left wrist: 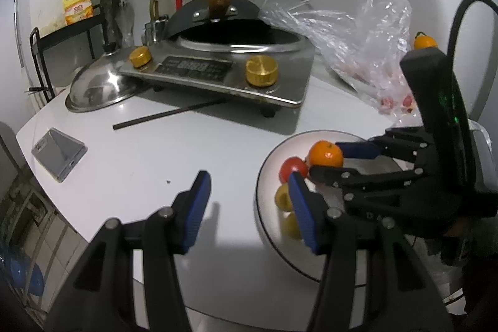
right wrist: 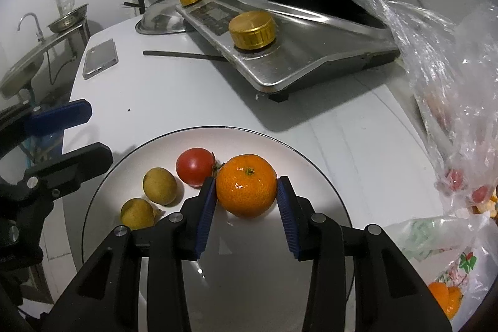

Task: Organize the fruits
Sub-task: 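Lower the right gripper and release the mandarin onto the plate, then move both grippers back to the fruit pile on the bag, then grasp a red tomato with the right gripper while the left grasps a small yellow fruit, then carry the red tomato and the small yellow fruit over the white plate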

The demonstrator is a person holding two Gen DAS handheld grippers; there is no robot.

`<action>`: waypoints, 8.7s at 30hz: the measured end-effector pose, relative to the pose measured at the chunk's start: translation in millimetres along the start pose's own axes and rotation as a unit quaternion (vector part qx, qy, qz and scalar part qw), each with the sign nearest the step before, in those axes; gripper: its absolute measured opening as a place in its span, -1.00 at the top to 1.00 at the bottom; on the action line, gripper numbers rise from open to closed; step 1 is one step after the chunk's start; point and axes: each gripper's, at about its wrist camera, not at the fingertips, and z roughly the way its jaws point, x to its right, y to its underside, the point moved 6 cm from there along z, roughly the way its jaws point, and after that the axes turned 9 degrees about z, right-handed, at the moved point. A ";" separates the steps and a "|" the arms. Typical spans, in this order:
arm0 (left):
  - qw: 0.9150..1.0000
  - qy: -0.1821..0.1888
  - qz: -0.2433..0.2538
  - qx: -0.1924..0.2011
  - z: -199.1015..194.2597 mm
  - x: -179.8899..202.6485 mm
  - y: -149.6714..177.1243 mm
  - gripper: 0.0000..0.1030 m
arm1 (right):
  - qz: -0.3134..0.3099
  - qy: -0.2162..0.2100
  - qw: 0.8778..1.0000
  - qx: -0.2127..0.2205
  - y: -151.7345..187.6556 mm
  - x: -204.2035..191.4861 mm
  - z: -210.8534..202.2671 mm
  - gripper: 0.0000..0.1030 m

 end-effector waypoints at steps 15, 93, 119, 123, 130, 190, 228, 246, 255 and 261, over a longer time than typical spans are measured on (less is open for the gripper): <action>1.000 0.002 0.011 0.010 -19.7 16.0 -6.0 -0.04 | 0.011 0.007 1.000 0.022 -0.7 5.8 -27.1 -0.18; 0.988 0.052 0.142 0.010 -56.1 254.9 -38.2 -0.38 | 0.138 0.049 0.980 0.135 122.3 184.1 -223.7 -0.19; 0.986 0.073 0.150 -0.029 6.6 266.6 -30.1 -0.37 | 0.139 0.021 0.989 0.053 142.1 196.0 -150.4 0.18; 0.984 0.077 0.158 -0.031 15.2 269.1 -29.4 -0.36 | 0.138 0.017 0.989 0.044 143.2 194.7 -142.2 0.21; 0.981 0.085 0.167 -0.042 34.1 272.8 -28.3 -0.15 | 0.138 0.014 0.990 0.032 144.2 195.1 -132.4 0.22; 0.983 0.113 0.147 -0.007 -19.1 238.1 -29.0 0.49 | 0.113 0.031 0.991 0.070 123.1 153.4 -182.1 0.42; 0.997 0.027 0.076 -0.014 -25.2 104.6 9.2 0.49 | 0.035 -0.002 0.998 0.056 79.7 58.4 -155.1 0.42; 0.997 0.012 0.073 -0.025 8.5 85.1 4.2 0.49 | 0.010 -0.048 0.998 0.050 60.2 28.2 -123.1 0.42; 0.996 0.005 0.080 -0.032 27.5 83.1 0.9 0.49 | 0.013 -0.056 0.997 0.044 54.8 32.2 -107.9 0.42; 0.995 -0.008 0.091 -0.040 38.4 83.5 0.4 0.49 | 0.015 -0.061 0.997 0.042 52.8 35.2 -101.0 0.42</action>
